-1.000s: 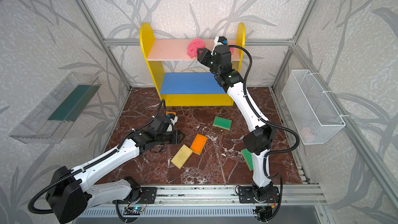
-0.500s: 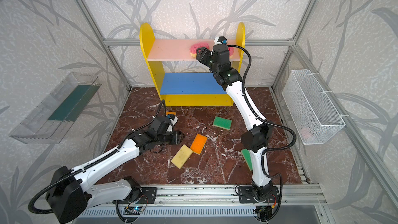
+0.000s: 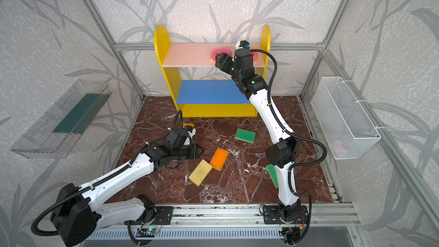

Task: Arrange cleaning sponges on a shelf
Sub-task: Place the cleaning sponge at the shelf.

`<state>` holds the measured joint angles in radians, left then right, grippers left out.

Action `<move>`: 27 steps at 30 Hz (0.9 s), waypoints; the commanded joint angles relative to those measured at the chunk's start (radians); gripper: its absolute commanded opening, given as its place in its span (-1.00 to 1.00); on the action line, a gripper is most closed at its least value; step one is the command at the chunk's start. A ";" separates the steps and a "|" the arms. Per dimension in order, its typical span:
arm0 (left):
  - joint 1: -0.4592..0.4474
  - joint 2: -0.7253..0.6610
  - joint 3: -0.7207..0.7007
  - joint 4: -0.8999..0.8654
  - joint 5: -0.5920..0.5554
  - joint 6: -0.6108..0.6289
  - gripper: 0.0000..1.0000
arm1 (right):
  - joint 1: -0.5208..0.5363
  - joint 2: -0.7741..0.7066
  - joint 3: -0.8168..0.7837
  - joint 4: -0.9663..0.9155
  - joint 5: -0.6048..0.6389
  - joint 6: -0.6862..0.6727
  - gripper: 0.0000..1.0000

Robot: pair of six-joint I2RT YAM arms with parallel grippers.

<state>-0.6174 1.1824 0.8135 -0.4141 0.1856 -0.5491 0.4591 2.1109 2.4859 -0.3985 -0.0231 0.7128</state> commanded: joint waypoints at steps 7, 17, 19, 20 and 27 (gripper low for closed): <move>0.005 -0.010 -0.008 0.003 0.008 0.000 0.08 | 0.003 0.022 0.158 -0.206 -0.010 -0.038 0.65; 0.006 -0.022 0.003 -0.006 0.002 0.003 0.13 | 0.006 0.023 0.168 -0.267 -0.020 -0.040 0.68; 0.007 -0.023 0.004 -0.008 0.004 0.001 0.13 | 0.004 0.032 0.168 -0.266 -0.029 -0.035 0.67; 0.008 -0.023 0.003 -0.010 0.004 0.001 0.13 | 0.003 0.038 0.168 -0.263 -0.033 -0.031 0.67; 0.010 -0.029 0.013 -0.019 -0.001 0.003 0.14 | -0.009 0.107 0.258 -0.272 -0.061 0.000 0.67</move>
<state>-0.6128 1.1790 0.8135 -0.4137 0.1890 -0.5495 0.4564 2.1899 2.6930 -0.6582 -0.0631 0.6971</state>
